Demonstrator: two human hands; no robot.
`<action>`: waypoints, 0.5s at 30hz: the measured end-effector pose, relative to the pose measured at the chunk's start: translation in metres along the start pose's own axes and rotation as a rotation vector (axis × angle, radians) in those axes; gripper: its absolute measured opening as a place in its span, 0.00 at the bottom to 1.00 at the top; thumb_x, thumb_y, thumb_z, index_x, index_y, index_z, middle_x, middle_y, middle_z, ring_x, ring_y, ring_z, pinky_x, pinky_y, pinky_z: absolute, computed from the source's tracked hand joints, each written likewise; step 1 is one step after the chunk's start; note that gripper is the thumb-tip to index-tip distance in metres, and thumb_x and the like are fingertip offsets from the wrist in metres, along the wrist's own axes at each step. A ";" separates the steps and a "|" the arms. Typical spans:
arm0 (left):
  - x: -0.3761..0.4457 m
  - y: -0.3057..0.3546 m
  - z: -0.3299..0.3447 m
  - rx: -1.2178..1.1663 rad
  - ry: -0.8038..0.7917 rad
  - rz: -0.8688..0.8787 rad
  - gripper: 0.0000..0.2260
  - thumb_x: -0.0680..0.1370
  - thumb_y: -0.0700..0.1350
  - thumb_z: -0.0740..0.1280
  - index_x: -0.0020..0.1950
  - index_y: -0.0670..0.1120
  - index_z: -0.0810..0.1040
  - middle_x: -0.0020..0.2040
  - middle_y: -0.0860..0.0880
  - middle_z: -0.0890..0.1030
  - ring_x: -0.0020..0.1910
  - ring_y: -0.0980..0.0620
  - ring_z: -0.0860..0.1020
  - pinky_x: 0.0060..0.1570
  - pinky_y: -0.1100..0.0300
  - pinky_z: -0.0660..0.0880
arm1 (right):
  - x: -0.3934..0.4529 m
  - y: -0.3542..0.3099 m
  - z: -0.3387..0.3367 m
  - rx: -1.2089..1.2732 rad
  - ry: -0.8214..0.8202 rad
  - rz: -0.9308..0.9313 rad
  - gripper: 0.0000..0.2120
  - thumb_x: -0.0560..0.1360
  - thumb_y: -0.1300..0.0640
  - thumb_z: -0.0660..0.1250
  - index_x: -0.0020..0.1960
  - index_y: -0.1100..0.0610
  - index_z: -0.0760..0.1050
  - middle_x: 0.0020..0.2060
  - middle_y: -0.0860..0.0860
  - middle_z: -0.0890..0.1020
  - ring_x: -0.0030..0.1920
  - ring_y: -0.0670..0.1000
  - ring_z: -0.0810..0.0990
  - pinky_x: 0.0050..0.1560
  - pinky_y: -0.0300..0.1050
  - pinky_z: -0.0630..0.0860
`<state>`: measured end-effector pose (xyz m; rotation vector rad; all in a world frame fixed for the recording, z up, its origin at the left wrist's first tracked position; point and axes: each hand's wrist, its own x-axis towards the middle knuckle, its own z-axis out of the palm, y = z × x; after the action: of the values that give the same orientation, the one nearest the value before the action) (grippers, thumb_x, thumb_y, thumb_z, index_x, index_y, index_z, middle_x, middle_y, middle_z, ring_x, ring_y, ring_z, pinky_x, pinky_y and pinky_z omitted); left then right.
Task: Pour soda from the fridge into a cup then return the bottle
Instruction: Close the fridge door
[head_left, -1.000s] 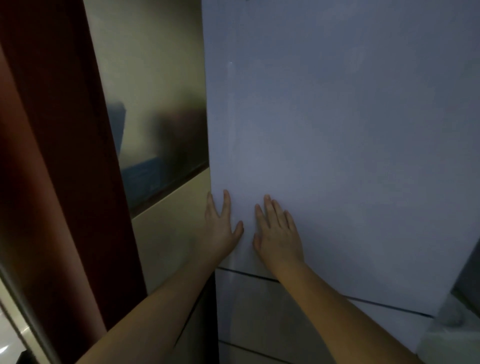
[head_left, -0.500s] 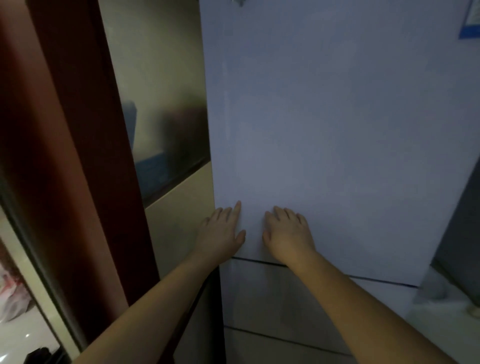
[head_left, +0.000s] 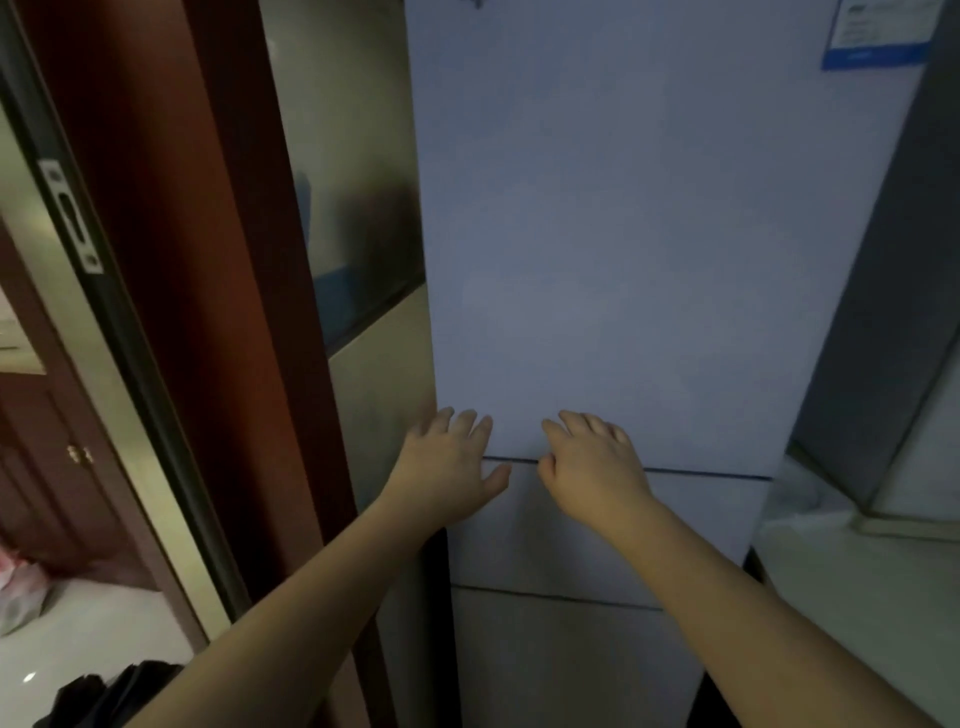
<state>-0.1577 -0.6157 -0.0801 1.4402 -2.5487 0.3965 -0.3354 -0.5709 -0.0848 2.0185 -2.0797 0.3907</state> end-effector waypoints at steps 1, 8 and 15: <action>-0.010 0.003 -0.003 -0.005 0.007 0.009 0.31 0.80 0.63 0.51 0.79 0.48 0.55 0.78 0.48 0.60 0.76 0.46 0.58 0.68 0.46 0.61 | -0.012 -0.003 -0.001 0.002 -0.001 0.009 0.22 0.80 0.50 0.53 0.73 0.52 0.63 0.72 0.51 0.66 0.70 0.54 0.63 0.69 0.50 0.57; -0.076 0.030 -0.014 -0.043 0.044 0.127 0.31 0.76 0.59 0.44 0.73 0.47 0.66 0.72 0.48 0.69 0.72 0.47 0.65 0.66 0.43 0.64 | -0.092 -0.025 -0.020 -0.026 -0.028 0.094 0.25 0.79 0.49 0.53 0.75 0.52 0.59 0.74 0.50 0.63 0.73 0.53 0.59 0.71 0.51 0.56; -0.111 0.063 -0.020 -0.114 -0.006 0.178 0.26 0.80 0.57 0.50 0.77 0.49 0.60 0.76 0.49 0.64 0.75 0.48 0.61 0.70 0.43 0.61 | -0.163 -0.021 -0.046 -0.044 -0.034 0.186 0.25 0.79 0.51 0.54 0.76 0.53 0.60 0.74 0.51 0.63 0.73 0.54 0.60 0.71 0.51 0.56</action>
<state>-0.1546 -0.4880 -0.1018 1.1826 -2.6654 0.2677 -0.3102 -0.4021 -0.0951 1.8258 -2.2845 0.3400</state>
